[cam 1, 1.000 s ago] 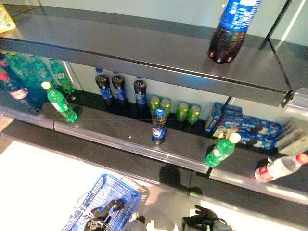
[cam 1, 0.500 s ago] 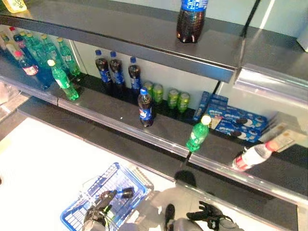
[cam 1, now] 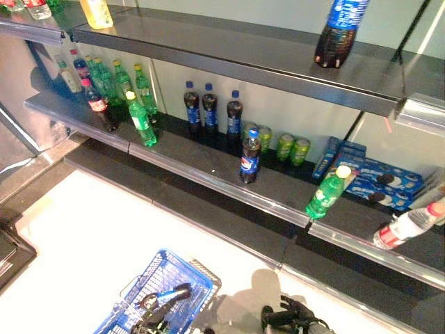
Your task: Pick up the drink and place into the basket.
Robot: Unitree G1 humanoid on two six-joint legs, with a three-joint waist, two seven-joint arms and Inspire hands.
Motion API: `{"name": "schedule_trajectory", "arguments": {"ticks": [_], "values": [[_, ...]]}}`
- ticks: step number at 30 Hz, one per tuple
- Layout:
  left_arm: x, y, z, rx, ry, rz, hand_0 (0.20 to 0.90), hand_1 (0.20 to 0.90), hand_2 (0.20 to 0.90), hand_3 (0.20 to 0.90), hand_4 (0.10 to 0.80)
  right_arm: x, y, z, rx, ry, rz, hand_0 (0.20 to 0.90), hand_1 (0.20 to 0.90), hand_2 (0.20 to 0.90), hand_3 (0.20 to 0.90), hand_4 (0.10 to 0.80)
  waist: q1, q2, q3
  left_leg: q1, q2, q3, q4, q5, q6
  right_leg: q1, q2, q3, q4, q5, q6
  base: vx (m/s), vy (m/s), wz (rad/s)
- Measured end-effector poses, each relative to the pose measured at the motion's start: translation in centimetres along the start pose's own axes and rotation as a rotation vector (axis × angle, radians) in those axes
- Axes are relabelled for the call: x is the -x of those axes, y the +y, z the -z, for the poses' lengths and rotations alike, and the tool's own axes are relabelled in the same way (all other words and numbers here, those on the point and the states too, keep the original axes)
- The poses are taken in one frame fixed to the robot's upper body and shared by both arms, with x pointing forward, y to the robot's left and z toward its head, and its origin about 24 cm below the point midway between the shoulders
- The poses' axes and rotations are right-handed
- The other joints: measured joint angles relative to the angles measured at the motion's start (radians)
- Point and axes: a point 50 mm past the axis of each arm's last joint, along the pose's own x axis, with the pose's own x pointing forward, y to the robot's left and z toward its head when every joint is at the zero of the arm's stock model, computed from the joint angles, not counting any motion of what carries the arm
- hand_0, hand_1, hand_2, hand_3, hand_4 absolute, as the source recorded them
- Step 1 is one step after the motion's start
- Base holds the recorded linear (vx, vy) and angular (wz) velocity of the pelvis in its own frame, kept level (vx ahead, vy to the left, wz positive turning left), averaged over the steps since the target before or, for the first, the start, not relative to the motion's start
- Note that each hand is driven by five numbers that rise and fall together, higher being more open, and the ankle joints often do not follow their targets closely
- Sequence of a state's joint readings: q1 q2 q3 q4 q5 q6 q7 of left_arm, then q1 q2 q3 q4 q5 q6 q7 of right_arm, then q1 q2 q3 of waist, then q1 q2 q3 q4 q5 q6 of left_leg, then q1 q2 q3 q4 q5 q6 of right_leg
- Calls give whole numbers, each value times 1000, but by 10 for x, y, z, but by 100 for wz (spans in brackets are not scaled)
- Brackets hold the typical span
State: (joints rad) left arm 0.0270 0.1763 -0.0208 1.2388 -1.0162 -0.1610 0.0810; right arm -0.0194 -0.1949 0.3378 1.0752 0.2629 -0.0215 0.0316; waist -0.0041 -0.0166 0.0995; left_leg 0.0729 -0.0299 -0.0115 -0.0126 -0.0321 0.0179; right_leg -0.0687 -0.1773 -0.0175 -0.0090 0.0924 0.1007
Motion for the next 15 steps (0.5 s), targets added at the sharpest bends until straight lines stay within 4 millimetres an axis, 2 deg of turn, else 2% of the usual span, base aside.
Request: {"name": "schedule_trajectory", "arguments": {"ticks": [1, 4, 6, 8, 9, 11, 12, 15], "values": [[0, 0, 1, 1, 5, -12, 300, 300, 300, 200, 100, 0, 4, -8, 41, -31, -29, 900, 900, 900, 900, 800, 4, -7, -4, 8, 1, -2, -7, -1, -5, 27, 3, 0, -37, 17, 27, 2, -138, 4], [1, 2, 4, 4, 18, -40, 300, 300, 300, 200, 100, 0, 10, -29, 109, -115, -71, 900, 900, 900, 900, 800, 3, 3, 1, 23, 23, -2, -16, -1, -23, 57, 23, -4, -72, 31, 13, 21, -172, -1], [2, 7, 5, 0, 19, -64, 300, 300, 300, 200, 100, 14, 15, -57, 209, -256, -137, 900, 900, 900, 900, 800, 1, 1, 3, 48, 47, 0, -46, 9, -42, 70, 45, -6, -78, 32, 2, 13, -106, -4], [4, 18, 7, 5, 18, -90, 300, 300, 300, 200, 100, 35, 18, -85, 275, -416, -191, 900, 900, 900, 900, 800, 0, -3, 3, 67, 62, 1, -68, 17, -54, 78, 61, -7, -83, 25, -11, 2, -48, -4], [6, 29, 9, 5, 19, -118, 300, 300, 300, 200, 100, 57, 18, -111, 321, -561, -225, 900, 900, 900, 900, 800, -7, -13, 2, 74, 75, 2, -72, 19, -60, 81, 74, -6, -82, 23, -22, 1, -31, -7], [7, 36, 7, 11, 12, -136, 300, 300, 300, 200, 100, 75, 15, -131, 350, -675, -229, 900, 900, 900, 900, 800, -13, -23, 0, 73, 82, 3, -73, 16, -62, 82, 82, -7, -82, 21, -25, 0, 0, 0], [8, 42, 6, 20, 6, -149, 300, 300, 300, 200, 100, 92, 9, -148, 371, -795, -201, 900, 900, 900, 900, 800, -20, -32, -2, 73, 86, 4, -73, 16, -64, 81, 85, -7, -82, 21, -27, 3, 34, 0], [9, 47, 6, 24, 2, -165, 300, 300, 300, 200, 100, 119, -9, -176, 419, -989, -43, 900, 900, 900, 900, 800, -31, -36, -4, 76, 85, 17, -76, 16, -64, 79, 84, -1, -83, 23, -27, 8, 67, -8]]}}
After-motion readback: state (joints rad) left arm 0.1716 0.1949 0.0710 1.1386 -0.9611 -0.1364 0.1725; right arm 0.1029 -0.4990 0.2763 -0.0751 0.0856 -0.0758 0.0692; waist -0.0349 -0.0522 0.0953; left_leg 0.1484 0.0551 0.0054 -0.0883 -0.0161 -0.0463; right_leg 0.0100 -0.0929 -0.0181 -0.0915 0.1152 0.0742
